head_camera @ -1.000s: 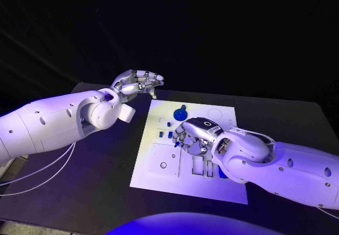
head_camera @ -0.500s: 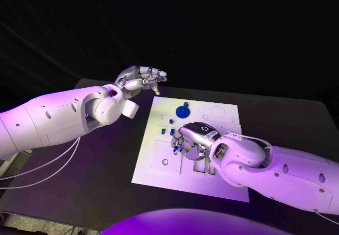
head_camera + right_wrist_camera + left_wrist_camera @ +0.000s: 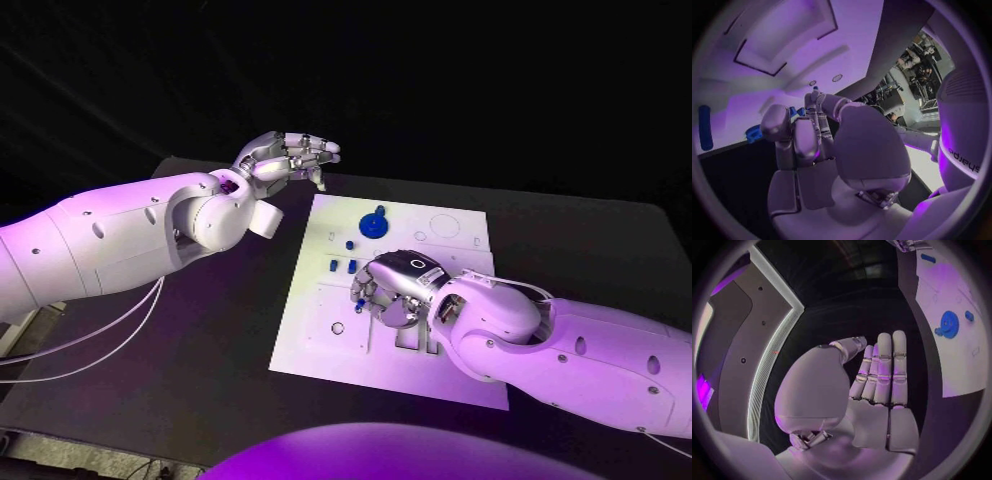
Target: Assemble the parts on the task board
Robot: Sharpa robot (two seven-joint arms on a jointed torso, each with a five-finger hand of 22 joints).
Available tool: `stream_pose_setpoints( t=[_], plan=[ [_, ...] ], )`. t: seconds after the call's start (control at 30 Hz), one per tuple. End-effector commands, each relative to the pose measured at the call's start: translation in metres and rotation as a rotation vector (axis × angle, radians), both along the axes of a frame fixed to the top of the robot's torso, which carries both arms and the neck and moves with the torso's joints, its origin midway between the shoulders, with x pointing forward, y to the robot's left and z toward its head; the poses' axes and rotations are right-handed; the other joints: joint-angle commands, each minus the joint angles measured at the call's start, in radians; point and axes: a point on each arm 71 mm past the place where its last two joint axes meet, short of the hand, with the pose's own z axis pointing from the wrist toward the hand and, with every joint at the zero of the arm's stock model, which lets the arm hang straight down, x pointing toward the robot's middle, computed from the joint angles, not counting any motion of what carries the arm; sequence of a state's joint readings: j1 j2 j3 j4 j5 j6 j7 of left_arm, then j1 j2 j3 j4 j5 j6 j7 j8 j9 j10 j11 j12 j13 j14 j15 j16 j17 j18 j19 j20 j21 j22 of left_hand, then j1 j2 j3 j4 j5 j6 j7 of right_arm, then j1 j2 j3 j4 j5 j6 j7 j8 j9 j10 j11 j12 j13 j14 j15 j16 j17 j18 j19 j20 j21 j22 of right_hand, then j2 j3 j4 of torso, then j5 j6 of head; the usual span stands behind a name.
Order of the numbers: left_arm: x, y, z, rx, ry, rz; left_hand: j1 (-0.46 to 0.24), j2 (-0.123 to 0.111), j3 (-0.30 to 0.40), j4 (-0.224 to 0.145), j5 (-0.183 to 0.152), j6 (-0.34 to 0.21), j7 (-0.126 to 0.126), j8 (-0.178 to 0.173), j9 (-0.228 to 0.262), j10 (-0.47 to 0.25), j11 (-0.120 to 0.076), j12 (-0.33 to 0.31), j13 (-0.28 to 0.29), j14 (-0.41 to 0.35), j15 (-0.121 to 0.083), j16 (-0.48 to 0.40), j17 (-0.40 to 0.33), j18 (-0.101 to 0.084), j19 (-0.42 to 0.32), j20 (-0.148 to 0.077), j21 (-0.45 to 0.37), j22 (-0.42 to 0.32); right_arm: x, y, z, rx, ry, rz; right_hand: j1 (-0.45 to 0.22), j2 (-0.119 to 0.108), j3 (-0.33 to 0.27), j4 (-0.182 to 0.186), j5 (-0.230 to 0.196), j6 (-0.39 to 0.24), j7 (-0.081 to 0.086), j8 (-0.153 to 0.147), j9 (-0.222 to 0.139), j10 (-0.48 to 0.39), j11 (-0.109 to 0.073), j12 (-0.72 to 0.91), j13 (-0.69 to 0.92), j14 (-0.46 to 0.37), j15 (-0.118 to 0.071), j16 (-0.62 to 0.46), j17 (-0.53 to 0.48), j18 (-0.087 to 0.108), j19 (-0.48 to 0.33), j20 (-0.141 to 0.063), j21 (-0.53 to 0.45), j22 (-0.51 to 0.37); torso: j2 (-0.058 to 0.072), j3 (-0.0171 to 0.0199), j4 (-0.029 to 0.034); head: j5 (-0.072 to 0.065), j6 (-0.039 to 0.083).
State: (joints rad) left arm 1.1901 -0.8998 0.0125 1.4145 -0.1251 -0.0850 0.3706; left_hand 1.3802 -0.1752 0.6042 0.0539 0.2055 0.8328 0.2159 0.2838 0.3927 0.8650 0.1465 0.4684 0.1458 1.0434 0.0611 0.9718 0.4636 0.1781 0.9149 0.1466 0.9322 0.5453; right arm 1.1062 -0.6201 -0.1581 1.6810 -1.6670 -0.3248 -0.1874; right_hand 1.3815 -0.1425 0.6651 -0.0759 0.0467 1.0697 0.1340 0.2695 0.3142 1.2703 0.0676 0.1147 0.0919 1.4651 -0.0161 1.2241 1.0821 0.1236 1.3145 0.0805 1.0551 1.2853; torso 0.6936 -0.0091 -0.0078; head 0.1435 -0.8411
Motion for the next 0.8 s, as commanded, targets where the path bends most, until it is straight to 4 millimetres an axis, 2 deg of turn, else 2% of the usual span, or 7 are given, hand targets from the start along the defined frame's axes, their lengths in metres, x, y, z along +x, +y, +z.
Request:
stream_pose_setpoints(
  t=[0.03,0.8],
  plan=[
    [-0.0003,-0.0021,0.0005,-0.016,0.003,-0.018,-0.008,-0.001,-0.006,-0.001,0.004,-0.006,-0.002,-0.007,-0.001,-0.005,0.002,-0.004,-0.001,-0.006,0.004,-0.004,-0.002,0.007,-0.002,0.007,-0.006,-0.002,0.001,-0.001,-0.0014,-0.019,-0.017,0.002,0.002,0.011,0.006,-0.001,0.003,0.004,0.004,0.003,0.0,0.004,-0.004,-0.001,0.002,0.015,-0.003,0.005,0.001,-0.013,0.005,0.002,0.001,0.001,0.0,-0.0006,-0.0007,0.0,-0.003],
    [-0.0003,-0.0004,0.0002,-0.014,0.007,-0.019,-0.009,0.0,-0.007,-0.001,0.004,-0.005,-0.002,-0.006,-0.001,-0.005,0.002,-0.003,-0.001,-0.006,0.004,-0.004,-0.002,0.007,-0.001,0.007,-0.008,-0.003,0.0005,-0.0015,-0.0048,-0.034,-0.022,0.008,0.001,0.012,0.007,-0.004,0.003,0.003,0.004,0.003,0.001,0.005,-0.003,-0.003,0.002,0.016,-0.002,0.009,0.006,-0.013,0.007,0.002,0.006,0.004,0.0,-0.0001,-0.0003,0.003,-0.01]
  ],
)
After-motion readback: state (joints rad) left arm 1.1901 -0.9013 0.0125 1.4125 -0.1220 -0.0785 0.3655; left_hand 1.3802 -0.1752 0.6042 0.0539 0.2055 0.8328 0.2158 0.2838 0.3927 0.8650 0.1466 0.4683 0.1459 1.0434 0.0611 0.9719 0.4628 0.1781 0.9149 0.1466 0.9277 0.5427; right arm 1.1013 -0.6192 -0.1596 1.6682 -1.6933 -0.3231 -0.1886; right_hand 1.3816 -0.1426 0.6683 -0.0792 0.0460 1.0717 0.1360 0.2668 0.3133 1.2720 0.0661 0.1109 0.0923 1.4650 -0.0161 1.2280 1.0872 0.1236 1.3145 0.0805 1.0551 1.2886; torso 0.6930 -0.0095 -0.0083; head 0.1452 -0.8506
